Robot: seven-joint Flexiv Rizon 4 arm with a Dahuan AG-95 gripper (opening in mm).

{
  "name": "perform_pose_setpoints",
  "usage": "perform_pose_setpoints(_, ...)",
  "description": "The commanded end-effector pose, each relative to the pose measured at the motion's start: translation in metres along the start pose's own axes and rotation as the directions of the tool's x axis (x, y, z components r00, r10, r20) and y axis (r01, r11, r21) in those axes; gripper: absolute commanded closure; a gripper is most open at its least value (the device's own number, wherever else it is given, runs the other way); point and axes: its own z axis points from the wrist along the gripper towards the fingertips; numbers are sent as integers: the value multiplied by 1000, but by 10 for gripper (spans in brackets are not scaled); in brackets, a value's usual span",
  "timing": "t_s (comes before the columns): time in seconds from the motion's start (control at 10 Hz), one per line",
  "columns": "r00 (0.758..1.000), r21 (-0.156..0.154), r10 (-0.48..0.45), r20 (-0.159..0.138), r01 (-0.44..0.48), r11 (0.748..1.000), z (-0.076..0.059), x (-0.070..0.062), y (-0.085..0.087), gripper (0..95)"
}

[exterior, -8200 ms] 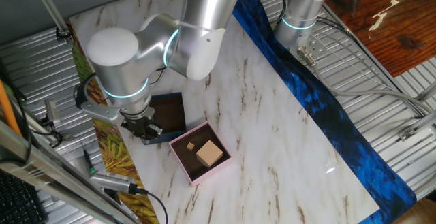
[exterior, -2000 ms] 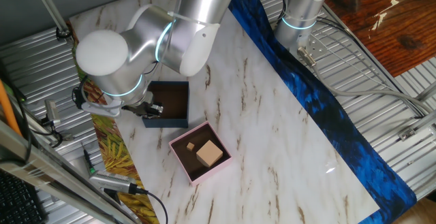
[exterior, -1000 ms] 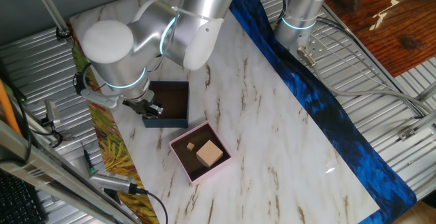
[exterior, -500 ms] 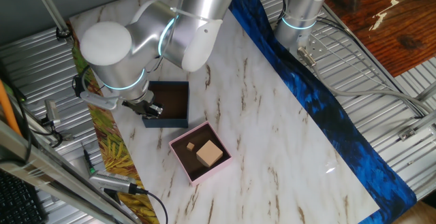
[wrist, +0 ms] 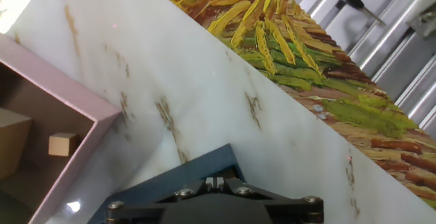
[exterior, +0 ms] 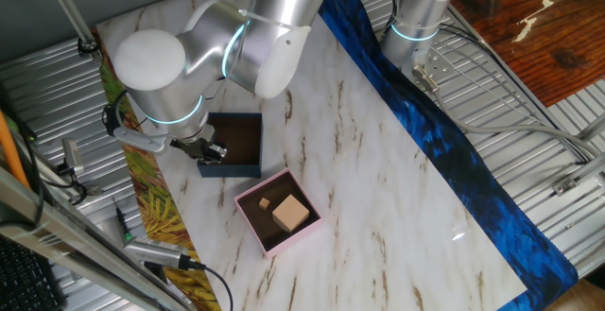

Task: Move an object from one box to another

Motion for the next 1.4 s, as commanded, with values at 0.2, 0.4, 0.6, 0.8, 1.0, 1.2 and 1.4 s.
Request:
perform_pose_setpoints(0.2, 1000, -1, -1, 1, 1, 1000, 0, -1, 0, 950)
perform_pose_setpoints(0.4, 1000, -2, -6, 4, 6, 1000, 0, 1, 0, 950)
perform_pose_setpoints(0.6, 1000, -3, -17, 1, 17, 1000, -1, 9, -3, 950)
perform_pose_setpoints(0.8, 1000, 0, -25, -2, 25, 1000, -1, 17, -6, 950)
perform_pose_setpoints(1.0, 999, 4, -34, 2, 34, 999, 1, 19, -9, 950)
perform_pose_setpoints(1.2, 999, 6, -43, 5, 43, 999, 6, 20, -18, 950)
perform_pose_setpoints(1.4, 999, 0, -48, 22, 48, 999, 9, 12, -22, 950)
